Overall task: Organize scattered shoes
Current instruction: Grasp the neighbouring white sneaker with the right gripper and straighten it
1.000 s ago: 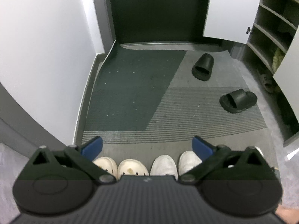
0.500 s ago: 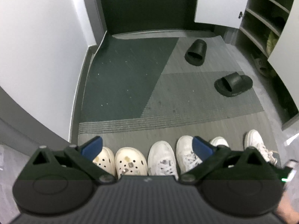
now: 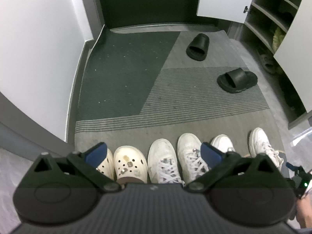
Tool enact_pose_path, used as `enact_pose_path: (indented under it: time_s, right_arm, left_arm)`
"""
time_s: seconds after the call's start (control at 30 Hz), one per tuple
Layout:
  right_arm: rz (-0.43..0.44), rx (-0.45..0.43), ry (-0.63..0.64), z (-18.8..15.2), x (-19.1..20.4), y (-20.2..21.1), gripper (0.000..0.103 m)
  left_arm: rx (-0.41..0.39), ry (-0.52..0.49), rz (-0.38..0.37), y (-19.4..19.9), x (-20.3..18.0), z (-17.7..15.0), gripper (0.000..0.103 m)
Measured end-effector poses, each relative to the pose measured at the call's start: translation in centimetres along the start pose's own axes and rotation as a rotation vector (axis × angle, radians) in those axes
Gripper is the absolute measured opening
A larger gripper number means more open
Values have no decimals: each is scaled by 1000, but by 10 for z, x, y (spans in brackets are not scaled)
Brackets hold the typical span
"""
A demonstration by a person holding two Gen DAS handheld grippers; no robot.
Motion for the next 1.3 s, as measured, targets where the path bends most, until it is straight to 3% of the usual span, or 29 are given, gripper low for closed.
enact_pose_path:
  time_s: [0.37, 0.6, 0.83, 1.07, 1.3]
  right_arm:
    - [-31, 145, -151, -22, -34, -53, 103]
    - [-43, 147, -193, -22, -29, -51, 88]
    - [57, 107, -275, -19, 12, -42, 86]
    - [-10, 145, -213, -32, 63, -57, 88]
    - [-3, 235, -292, -28, 54, -50, 91]
  left_arm:
    - [31, -17, 5, -6, -9, -4, 103]
    - [49, -31, 3, -10, -13, -7, 103]
    - [42, -29, -3, -8, -15, -6, 103]
    - [19, -50, 9, -5, -19, -9, 103]
    - [-29, -53, -13, 12, -17, -3, 103]
Point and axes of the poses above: each gripper's, at about its wrist camera, not at the fingertips, and y roughly against the way its jaws point, x to its left, z to its top, the point moved 6 cm from there along -y, roughly the way its jaws point, and after that the axes turned 15 degrees about z, right-handed, at the moved point
